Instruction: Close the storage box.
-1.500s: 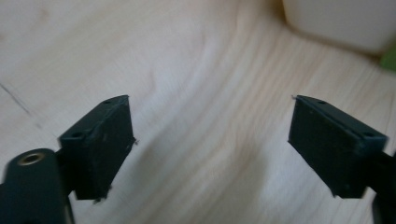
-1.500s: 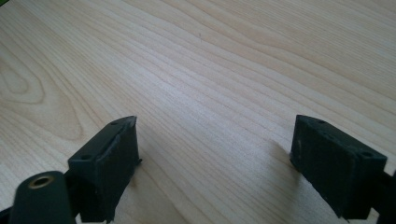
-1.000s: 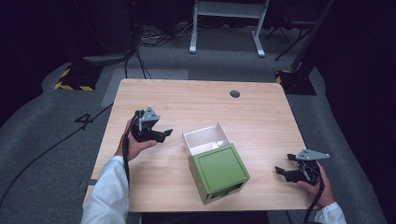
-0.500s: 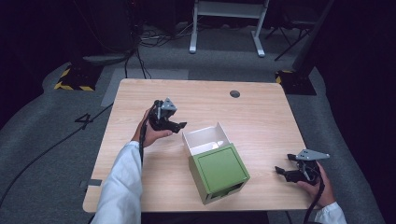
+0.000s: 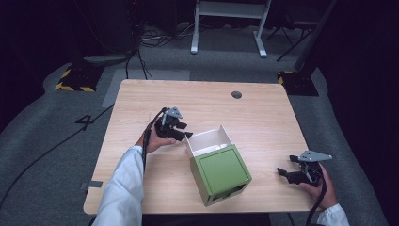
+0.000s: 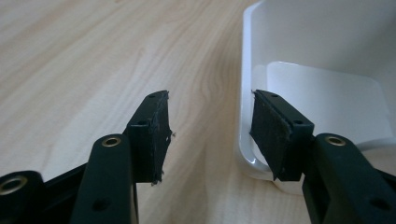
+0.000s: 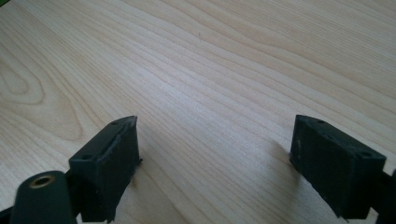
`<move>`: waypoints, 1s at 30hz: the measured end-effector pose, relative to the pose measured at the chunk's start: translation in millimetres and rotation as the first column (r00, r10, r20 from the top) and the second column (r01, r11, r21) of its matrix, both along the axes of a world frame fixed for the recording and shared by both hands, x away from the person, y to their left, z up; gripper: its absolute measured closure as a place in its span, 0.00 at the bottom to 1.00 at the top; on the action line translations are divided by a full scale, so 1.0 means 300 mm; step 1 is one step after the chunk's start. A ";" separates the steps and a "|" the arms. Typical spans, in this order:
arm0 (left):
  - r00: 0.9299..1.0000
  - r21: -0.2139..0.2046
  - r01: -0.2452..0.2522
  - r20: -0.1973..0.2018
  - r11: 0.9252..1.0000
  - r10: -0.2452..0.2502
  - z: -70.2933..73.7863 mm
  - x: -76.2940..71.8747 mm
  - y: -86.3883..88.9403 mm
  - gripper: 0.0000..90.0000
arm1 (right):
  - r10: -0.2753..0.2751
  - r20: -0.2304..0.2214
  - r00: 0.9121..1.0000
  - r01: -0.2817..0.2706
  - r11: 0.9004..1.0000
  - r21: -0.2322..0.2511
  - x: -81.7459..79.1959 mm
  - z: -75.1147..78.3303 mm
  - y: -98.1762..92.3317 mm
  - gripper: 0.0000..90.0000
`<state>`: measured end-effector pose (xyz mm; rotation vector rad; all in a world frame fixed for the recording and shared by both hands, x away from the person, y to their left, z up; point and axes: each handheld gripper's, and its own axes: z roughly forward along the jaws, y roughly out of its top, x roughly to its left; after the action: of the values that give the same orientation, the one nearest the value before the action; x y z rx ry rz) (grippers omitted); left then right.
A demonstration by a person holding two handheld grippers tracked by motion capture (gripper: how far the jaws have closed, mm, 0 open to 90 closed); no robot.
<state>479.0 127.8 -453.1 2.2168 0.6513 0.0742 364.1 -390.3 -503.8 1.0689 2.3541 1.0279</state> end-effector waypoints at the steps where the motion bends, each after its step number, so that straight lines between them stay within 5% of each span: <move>1: 1.000 -0.001 0.010 -0.005 1.000 -0.010 -0.002 -0.004 0.000 0.52 | 0.000 0.000 1.000 0.000 1.000 0.000 0.000 0.000 0.000 0.17; 10: 0.997 0.011 0.050 -0.052 0.999 -0.049 -0.002 -0.067 -0.028 0.55 | 0.001 -0.003 1.000 -0.001 1.000 0.002 0.001 0.000 -0.001 0.17; 20: 0.998 -0.022 0.044 -0.045 0.999 -0.045 -0.007 -0.113 -0.050 0.62 | 0.000 -0.011 1.000 0.000 1.000 0.007 0.004 0.000 -0.002 0.17; 30: 0.984 -0.046 0.156 -0.083 0.987 -0.160 -0.015 -0.136 -0.108 0.73 | 0.002 -0.010 1.000 -0.002 1.000 0.007 0.004 0.000 -0.002 0.17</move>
<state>438.3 95.4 -457.7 2.2352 0.5167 -0.1156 365.4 -390.7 -504.0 1.0776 2.3614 1.0346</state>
